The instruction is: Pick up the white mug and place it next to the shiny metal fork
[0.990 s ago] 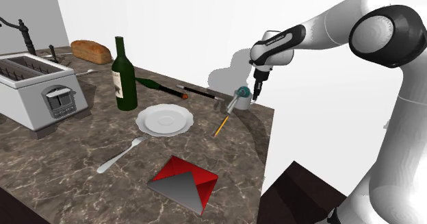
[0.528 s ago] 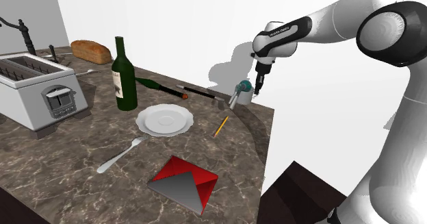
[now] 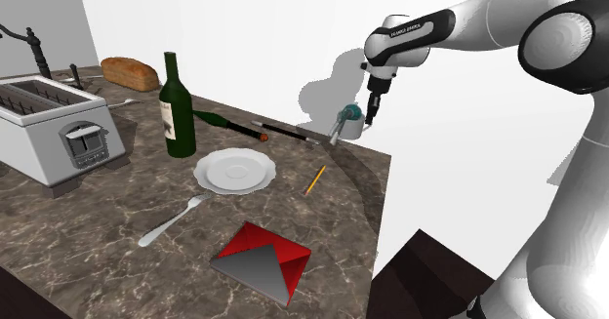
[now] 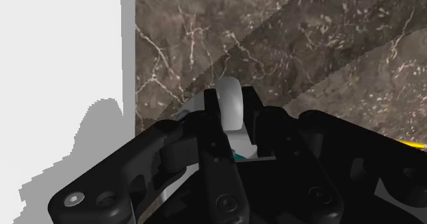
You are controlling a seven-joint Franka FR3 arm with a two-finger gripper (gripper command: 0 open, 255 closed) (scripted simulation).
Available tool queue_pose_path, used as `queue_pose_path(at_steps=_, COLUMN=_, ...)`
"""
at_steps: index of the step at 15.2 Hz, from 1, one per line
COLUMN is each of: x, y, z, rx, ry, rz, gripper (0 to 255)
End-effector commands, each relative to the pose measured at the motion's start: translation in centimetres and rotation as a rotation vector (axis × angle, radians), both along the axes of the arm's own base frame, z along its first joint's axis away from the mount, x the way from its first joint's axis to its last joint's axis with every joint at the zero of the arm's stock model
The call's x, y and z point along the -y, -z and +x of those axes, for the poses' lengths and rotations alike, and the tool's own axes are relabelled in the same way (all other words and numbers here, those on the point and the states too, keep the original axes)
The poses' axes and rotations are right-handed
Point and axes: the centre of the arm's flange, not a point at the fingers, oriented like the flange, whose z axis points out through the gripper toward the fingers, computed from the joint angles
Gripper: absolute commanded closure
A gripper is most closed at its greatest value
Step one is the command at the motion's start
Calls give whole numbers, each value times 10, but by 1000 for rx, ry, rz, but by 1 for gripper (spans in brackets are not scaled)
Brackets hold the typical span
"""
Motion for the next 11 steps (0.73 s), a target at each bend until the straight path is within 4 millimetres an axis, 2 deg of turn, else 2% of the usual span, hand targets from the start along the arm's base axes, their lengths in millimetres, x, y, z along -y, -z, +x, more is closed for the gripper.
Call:
queue_pose_path(at_steps=1, x=1, y=-10, z=0, rx=0, ry=0, rz=0, gripper=255)
queue_pose_path(at_steps=11, x=1, y=-61, z=0, rx=0, ry=0, rz=0, gripper=255)
